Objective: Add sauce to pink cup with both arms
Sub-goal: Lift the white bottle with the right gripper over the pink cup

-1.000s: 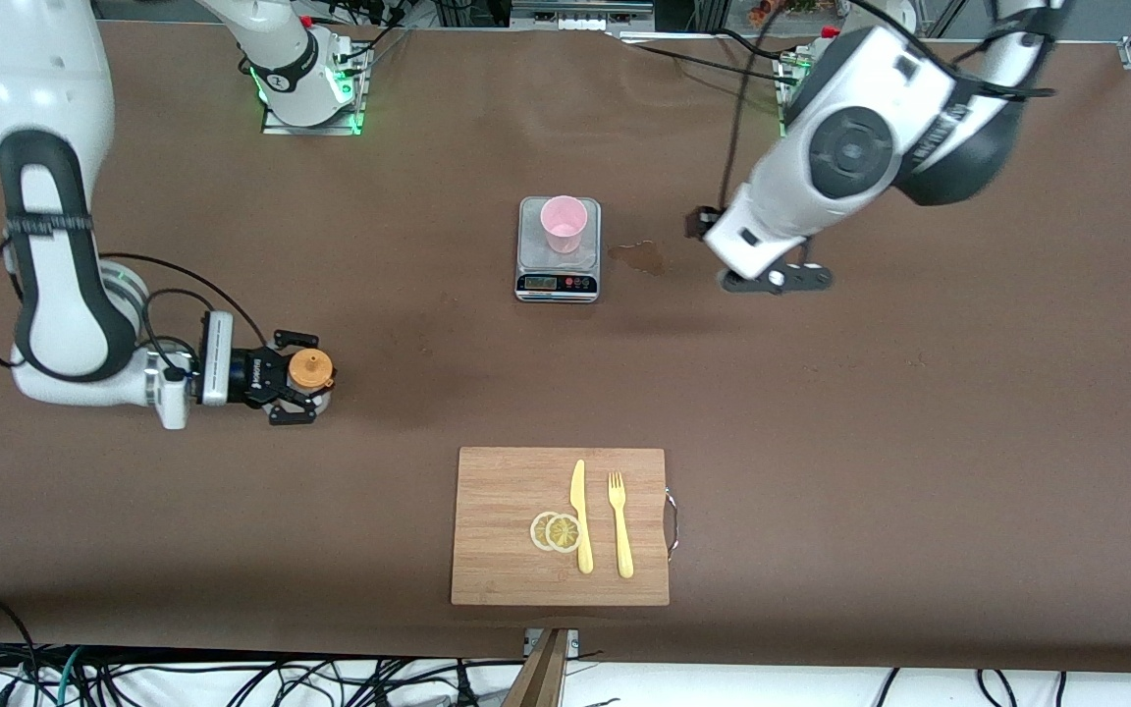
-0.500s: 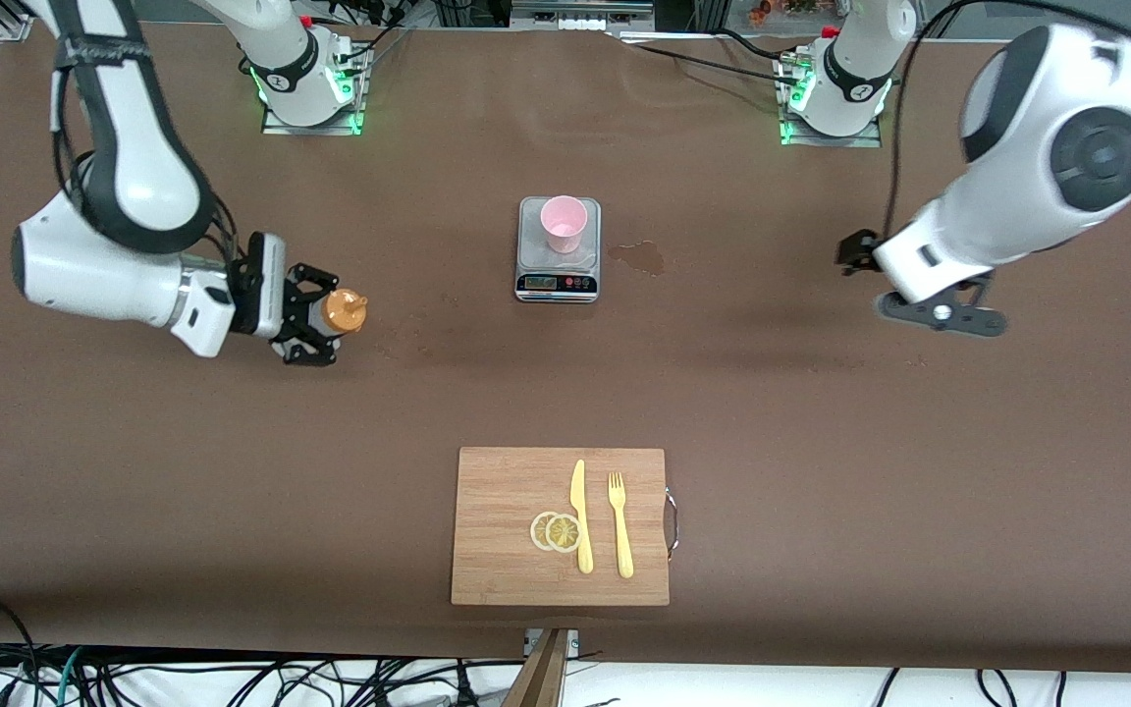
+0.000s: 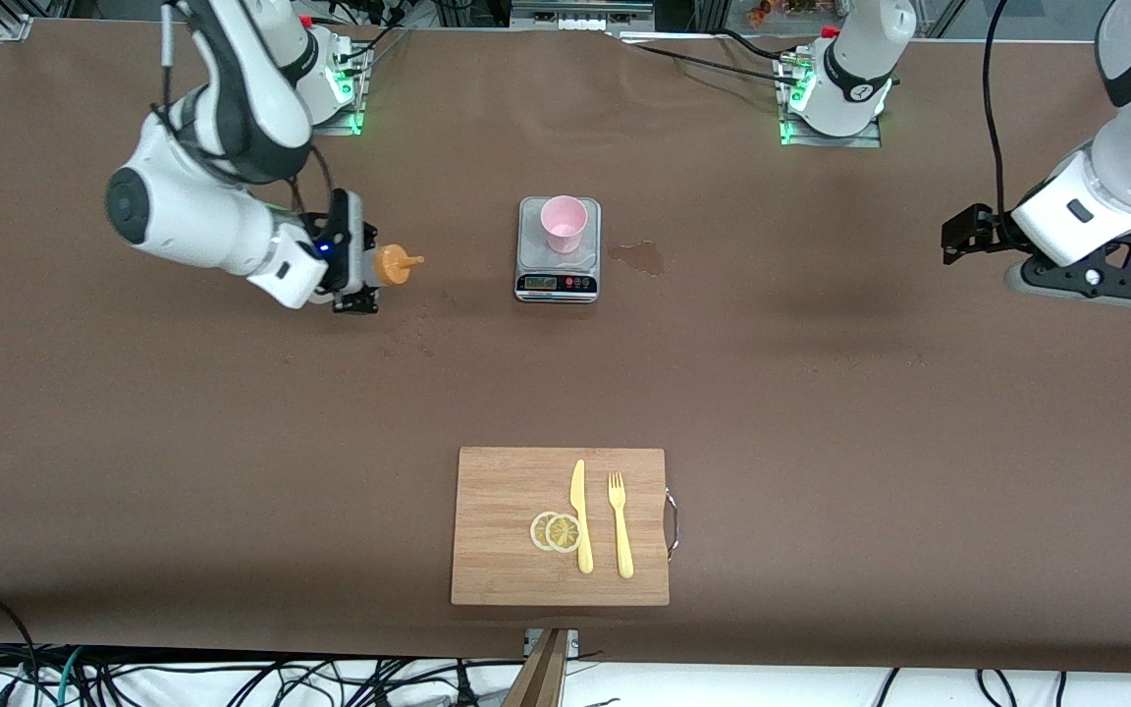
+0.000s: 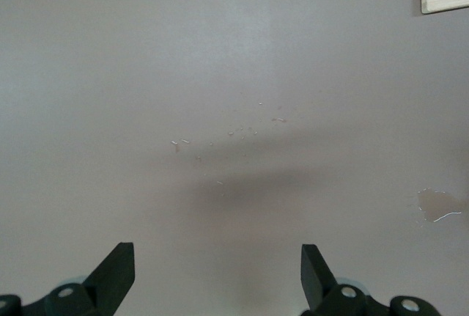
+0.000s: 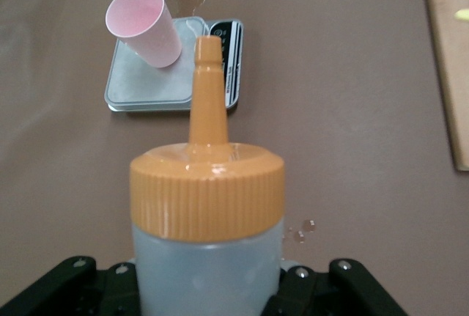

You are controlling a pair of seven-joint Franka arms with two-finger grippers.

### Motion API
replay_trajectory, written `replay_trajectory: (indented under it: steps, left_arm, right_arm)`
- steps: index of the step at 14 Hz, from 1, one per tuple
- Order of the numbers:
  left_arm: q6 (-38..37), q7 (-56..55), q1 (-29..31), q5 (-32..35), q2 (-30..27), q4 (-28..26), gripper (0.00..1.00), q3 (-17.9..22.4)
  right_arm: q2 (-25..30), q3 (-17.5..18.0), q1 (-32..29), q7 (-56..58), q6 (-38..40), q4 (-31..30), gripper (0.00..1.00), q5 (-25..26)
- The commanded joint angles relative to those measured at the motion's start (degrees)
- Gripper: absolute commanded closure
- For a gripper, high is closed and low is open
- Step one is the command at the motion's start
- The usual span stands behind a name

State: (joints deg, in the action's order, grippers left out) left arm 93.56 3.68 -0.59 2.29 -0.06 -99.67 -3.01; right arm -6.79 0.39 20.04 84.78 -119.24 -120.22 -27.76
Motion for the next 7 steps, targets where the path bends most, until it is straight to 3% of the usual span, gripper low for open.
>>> replay_trajectory:
  steps: [1, 3, 7]
  left_arm:
    - [0.6, 0.6, 0.8, -0.5, -2.0, -1.8, 0.0, -0.4]
    - [0.0, 0.5, 0.7, -0.4, -1.8, -0.6, 0.0, -0.8]
    - [-3.6, -0.7, 0.7, -0.7, -1.7, 1.4, 0.0, -0.8]
  right_arm:
    - [1.9, 1.3, 5.6, -12.9, -1.4, -1.2, 0.96, 7.4]
    - [1.7, 3.9, 7.3, -19.9, -1.9, -1.2, 0.96, 10.6]
    - [0.2, 4.2, 13.8, -31.8, -2.2, -1.0, 0.95, 15.5]
